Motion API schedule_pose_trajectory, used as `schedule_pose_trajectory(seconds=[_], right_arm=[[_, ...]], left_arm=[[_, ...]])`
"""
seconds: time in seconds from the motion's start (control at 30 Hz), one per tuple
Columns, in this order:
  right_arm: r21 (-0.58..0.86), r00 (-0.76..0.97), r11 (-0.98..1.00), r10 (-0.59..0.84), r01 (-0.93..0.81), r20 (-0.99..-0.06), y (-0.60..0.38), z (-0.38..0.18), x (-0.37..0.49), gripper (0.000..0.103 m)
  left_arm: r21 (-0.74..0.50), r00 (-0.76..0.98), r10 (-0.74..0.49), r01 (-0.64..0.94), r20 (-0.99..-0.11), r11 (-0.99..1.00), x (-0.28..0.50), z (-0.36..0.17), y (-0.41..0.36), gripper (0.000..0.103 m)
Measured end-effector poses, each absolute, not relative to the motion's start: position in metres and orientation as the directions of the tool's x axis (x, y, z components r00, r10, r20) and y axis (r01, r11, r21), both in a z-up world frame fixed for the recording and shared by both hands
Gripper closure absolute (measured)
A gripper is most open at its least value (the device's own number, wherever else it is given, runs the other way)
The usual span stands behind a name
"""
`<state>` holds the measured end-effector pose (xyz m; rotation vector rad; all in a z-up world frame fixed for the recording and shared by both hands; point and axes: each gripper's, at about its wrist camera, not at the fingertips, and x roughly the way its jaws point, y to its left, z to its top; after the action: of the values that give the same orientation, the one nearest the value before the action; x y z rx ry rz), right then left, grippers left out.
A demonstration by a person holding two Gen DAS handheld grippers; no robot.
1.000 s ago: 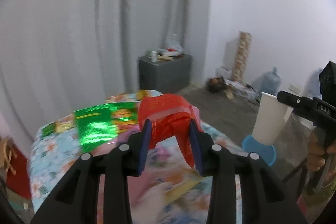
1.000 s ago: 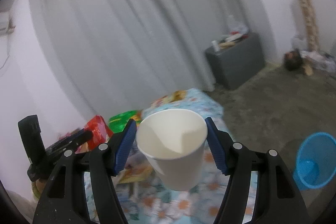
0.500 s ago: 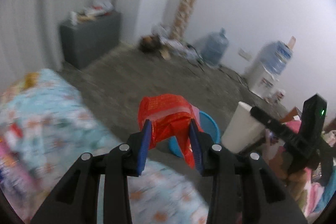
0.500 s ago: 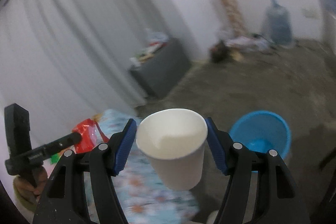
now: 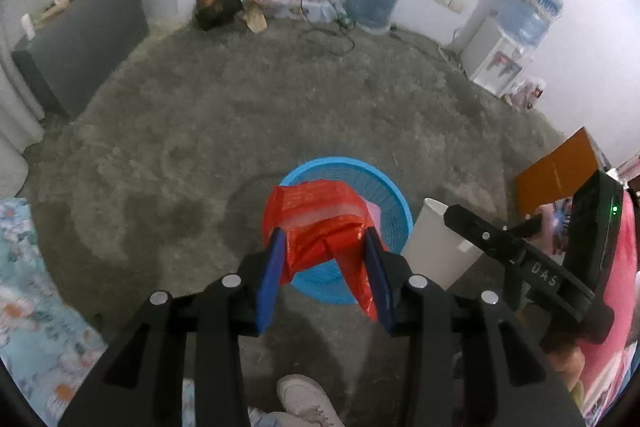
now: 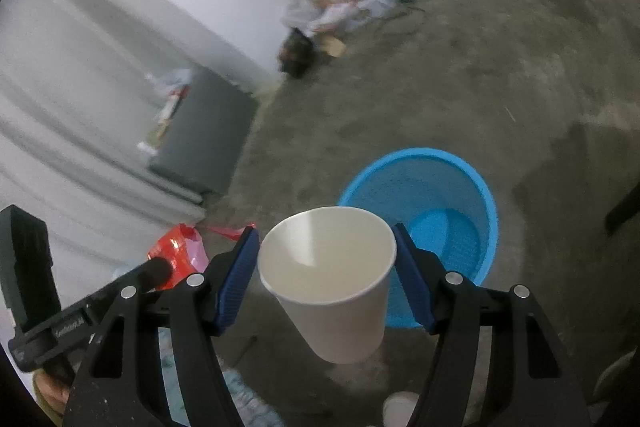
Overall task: Collect trash
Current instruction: 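Carry both items over the blue wastebasket and open both tools to drop them, then move both tools back toward the trash on the bed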
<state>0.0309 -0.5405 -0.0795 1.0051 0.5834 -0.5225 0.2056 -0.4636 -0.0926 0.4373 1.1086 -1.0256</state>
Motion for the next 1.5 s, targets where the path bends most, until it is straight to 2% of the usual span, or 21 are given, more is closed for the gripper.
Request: schedule_pose_trajectory(seconds=[0.03, 0.07, 0.13, 0.17, 0.2, 0.3, 0.43, 0.63, 0.7, 0.8, 0.9, 1.07, 1.33, 1.5], right_arm=[[0.622, 0.73, 0.436, -0.134, 0.651, -0.67, -0.546, -0.085, 0.033, 0.037], [0.623, 0.727, 0.428, -0.129, 0.654, -0.675, -0.551, -0.091, 0.036, 0.036], [0.624, 0.717, 0.409, -0.117, 0.666, -0.688, -0.563, -0.106, 0.045, 0.029], [0.613, 0.702, 0.4, -0.117, 0.681, -0.703, -0.566, -0.114, 0.047, 0.02], [0.591, 0.678, 0.394, -0.126, 0.704, -0.724, -0.571, -0.122, 0.046, 0.018], [0.507, 0.586, 0.365, -0.147, 0.781, -0.797, -0.583, -0.142, 0.049, 0.018], [0.514, 0.587, 0.344, -0.154, 0.786, -0.795, -0.579, -0.143, 0.033, 0.018], [0.381, 0.523, 0.433, -0.275, 0.817, -0.807, -0.548, -0.111, 0.027, 0.017], [0.34, 0.51, 0.46, -0.319, 0.82, -0.799, -0.538, -0.103, 0.027, 0.015], [0.289, 0.515, 0.51, -0.385, 0.81, -0.766, -0.515, -0.074, 0.026, 0.008], [0.217, 0.518, 0.562, -0.457, 0.798, -0.723, -0.486, -0.042, 0.023, 0.008], [0.1, 0.515, 0.6, -0.575, 0.793, -0.636, -0.444, 0.003, 0.007, 0.008], [-0.067, 0.531, 0.664, -0.649, 0.744, -0.545, -0.377, 0.045, 0.008, 0.008], [-0.166, 0.595, 0.745, -0.627, 0.646, -0.503, -0.337, 0.059, 0.023, 0.008]], left_arm=[[-0.186, 0.072, -0.453, 0.847, -0.889, 0.499, 0.205, -0.097, -0.469, 0.063], [-0.194, 0.056, -0.448, 0.849, -0.892, 0.492, 0.205, -0.106, -0.48, 0.057], [-0.201, 0.034, -0.44, 0.856, -0.898, 0.476, 0.205, -0.117, -0.493, 0.038], [-0.194, 0.025, -0.421, 0.861, -0.907, 0.47, 0.204, -0.126, -0.502, 0.025], [-0.179, 0.031, -0.402, 0.862, -0.915, 0.475, 0.203, -0.134, -0.509, 0.022], [-0.167, 0.045, -0.374, 0.841, -0.926, 0.515, 0.207, -0.146, -0.515, 0.022], [-0.2, 0.034, -0.414, 0.838, -0.91, 0.507, 0.205, -0.138, -0.509, 0.022], [-0.167, 0.116, -0.535, 0.876, -0.837, 0.452, 0.187, -0.085, -0.48, 0.021], [-0.164, 0.116, -0.557, 0.889, -0.823, 0.427, 0.178, -0.072, -0.468, 0.018], [-0.13, 0.106, -0.537, 0.914, -0.837, 0.384, 0.162, -0.056, -0.451, 0.015], [-0.132, 0.09, -0.538, 0.924, -0.838, 0.36, 0.146, -0.037, -0.426, 0.013], [-0.174, 0.109, -0.605, 0.904, -0.789, 0.39, 0.127, 0.006, -0.372, 0.007], [-0.203, 0.196, -0.68, 0.864, -0.706, 0.461, 0.113, 0.071, -0.271, 0.006], [-0.283, 0.239, -0.713, 0.8, -0.659, 0.529, 0.119, 0.099, -0.19, 0.006]])
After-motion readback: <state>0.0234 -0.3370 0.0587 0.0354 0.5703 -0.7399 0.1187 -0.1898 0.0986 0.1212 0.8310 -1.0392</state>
